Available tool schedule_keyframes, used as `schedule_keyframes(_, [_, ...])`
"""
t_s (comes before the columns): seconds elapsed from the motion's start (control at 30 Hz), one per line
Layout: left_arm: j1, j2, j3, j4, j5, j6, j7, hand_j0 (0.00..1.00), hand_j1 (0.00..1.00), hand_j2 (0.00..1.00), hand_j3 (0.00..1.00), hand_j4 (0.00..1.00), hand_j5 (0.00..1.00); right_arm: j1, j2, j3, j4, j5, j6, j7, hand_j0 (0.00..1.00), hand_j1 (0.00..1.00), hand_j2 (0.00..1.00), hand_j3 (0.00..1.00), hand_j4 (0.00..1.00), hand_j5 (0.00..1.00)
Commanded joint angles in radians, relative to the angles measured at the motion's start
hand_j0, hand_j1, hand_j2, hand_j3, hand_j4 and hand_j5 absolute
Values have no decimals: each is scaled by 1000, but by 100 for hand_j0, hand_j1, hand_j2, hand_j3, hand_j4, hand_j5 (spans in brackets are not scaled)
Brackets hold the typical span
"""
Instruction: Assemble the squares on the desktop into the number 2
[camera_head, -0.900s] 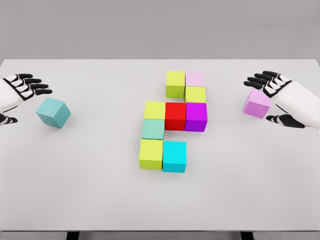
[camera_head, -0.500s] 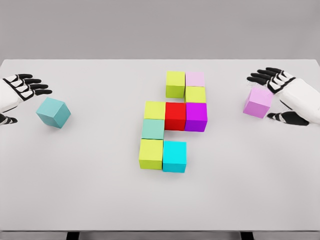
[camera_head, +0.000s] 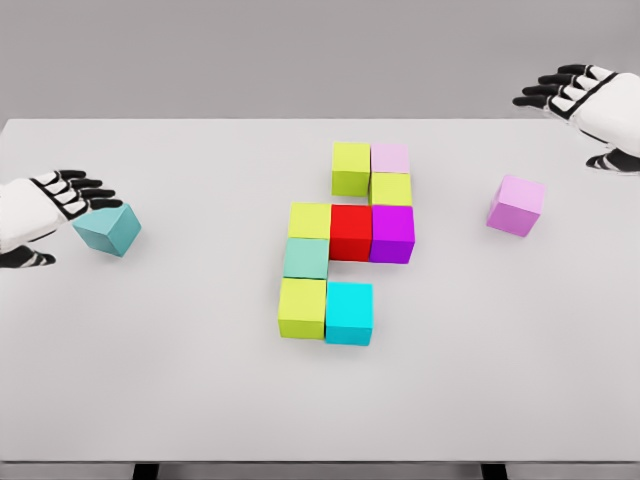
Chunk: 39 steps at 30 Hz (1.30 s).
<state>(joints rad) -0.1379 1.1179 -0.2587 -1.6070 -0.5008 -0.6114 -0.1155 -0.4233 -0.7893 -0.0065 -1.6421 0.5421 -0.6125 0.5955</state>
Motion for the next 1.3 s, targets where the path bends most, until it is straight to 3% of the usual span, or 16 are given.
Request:
schedule_keyframes(0.0, [0, -6, -14, 10, 7, 1, 0, 100, 100, 100, 100, 100, 100, -15, 2, 68, 67, 45, 2, 15, 100, 100, 100, 100, 100, 100])
schedule_keyframes(0.07, [-8, -6, -22, 12, 5, 1, -1, 100, 100, 100, 100, 100, 100, -101, 5, 174, 134, 59, 2, 15, 100, 100, 100, 100, 100, 100])
schedule_keyframes(0.17, [-110, -6, -142, 38, 8, 1, 0, 100, 100, 100, 100, 100, 100, -152, 7, 264, 203, 102, 2, 15, 100, 100, 100, 100, 100, 100])
schedule_keyframes(0.2, [-149, -6, -186, 48, 8, 1, 0, 100, 100, 100, 100, 100, 100, -154, 7, 266, 211, 125, 2, 15, 100, 100, 100, 100, 100, 100])
schedule_keyframes(0.4, [-209, 0, -274, 56, 22, 1, 0, 100, 100, 100, 100, 100, 100, -155, 5, 286, 231, 185, 2, 15, 100, 100, 100, 100, 100, 100])
schedule_keyframes(0.47, [-281, 7, -344, 79, 48, 1, 0, 100, 100, 100, 100, 100, 100, -175, 8, 307, 265, 193, 2, 15, 100, 100, 100, 100, 100, 100])
schedule_keyframes(0.6, [-344, 34, -435, 81, 70, 1, 0, 100, 100, 100, 100, 100, 100, -178, 25, 301, 303, 179, 2, 15, 100, 100, 100, 100, 100, 100])
schedule_keyframes(0.87, [-362, 71, -448, 82, 71, 1, 0, 100, 100, 100, 100, 100, 100, -186, 54, 310, 329, 199, 2, 15, 100, 100, 100, 100, 100, 100])
schedule_keyframes(1.27, [-433, -15, -448, 154, -27, 1, -13, 100, 100, 100, 100, 100, 100, -186, 87, 309, 315, 351, 2, 15, 99, 99, 99, 99, 99, 99])
